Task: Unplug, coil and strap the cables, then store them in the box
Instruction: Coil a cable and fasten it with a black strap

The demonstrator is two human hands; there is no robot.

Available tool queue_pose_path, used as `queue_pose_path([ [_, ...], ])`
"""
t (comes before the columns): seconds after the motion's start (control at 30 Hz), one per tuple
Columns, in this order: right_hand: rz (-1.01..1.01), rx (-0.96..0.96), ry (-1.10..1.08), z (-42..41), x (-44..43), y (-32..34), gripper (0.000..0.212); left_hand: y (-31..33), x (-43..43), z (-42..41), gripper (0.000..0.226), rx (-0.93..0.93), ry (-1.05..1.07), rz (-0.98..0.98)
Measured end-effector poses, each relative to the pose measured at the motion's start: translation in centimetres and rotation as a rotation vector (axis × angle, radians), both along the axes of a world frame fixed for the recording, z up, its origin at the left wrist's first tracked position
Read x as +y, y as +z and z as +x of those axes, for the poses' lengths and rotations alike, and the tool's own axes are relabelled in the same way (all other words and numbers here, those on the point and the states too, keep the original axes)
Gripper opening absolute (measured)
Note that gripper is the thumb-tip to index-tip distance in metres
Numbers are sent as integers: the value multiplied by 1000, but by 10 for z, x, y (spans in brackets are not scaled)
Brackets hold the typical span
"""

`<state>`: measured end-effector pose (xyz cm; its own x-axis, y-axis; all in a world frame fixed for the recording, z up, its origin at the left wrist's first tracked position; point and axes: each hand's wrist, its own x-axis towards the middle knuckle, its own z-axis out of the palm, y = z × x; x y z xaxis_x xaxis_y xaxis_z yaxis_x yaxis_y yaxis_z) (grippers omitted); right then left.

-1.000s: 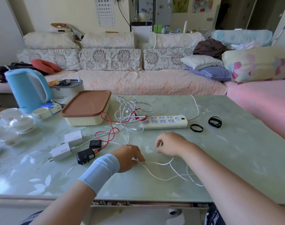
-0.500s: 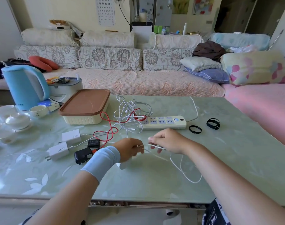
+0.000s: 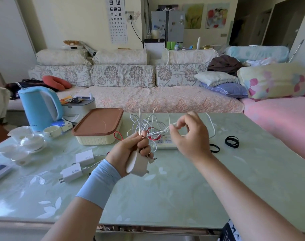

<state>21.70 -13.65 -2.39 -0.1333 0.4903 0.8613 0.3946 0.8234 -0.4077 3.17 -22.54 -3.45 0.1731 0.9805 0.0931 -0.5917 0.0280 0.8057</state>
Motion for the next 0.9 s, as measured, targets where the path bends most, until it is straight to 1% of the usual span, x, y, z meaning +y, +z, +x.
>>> queue_pose_path([
  [0.03,-104,0,105,-7,-8,6,33,3,0,7,13,19,55,32],
  [0.07,-299,-32,237,-14,-18,11,44,5,1,13,13,67,126,61],
  [0.1,-517,-26,400,-20,-27,16,48,7,3,19,13,129,192,86],
  [0.13,-709,20,535,-25,-32,18,46,7,6,22,13,187,243,106],
  [0.17,-836,64,608,-28,-31,16,40,7,9,25,14,244,285,112],
  [0.2,-882,77,620,-28,-28,12,33,6,12,25,15,298,330,105],
  [0.27,-884,27,583,-26,-21,6,20,4,17,25,14,390,402,80],
  [0.33,-893,-32,591,-23,-15,-1,22,1,21,28,12,484,429,53],
  [0.43,-947,-24,665,-20,-14,-6,23,-6,25,36,11,643,433,35],
  [0.53,-950,-35,687,-16,-8,-7,23,-6,26,38,10,720,399,72],
  [0.57,-940,-40,672,-14,-6,-8,22,-4,25,37,8,805,387,103],
  [0.6,-927,-31,641,-14,-5,-8,22,-3,24,33,6,982,385,147],
  [0.63,-917,-6,608,-13,-4,-8,24,0,21,30,6,1226,410,200],
  [0.67,-910,23,572,-12,-3,-8,26,3,17,26,9,1449,473,280],
  [0.7,-903,61,552,-10,-2,-7,27,6,11,23,12,1568,584,376],
  [0.73,-887,85,537,-7,0,-6,28,14,5,23,12,1551,729,476],
  [0.8,-835,75,524,-2,2,-2,29,25,-1,19,5,1320,978,687],
  [0.83,-819,48,533,-1,3,-1,28,28,1,17,17,1259,1057,752],
  [0.87,-815,21,552,-1,3,-1,28,28,4,13,32,1268,1082,780],
  [0.9,-829,7,589,-1,2,0,28,26,8,9,49,1323,1051,779],
])
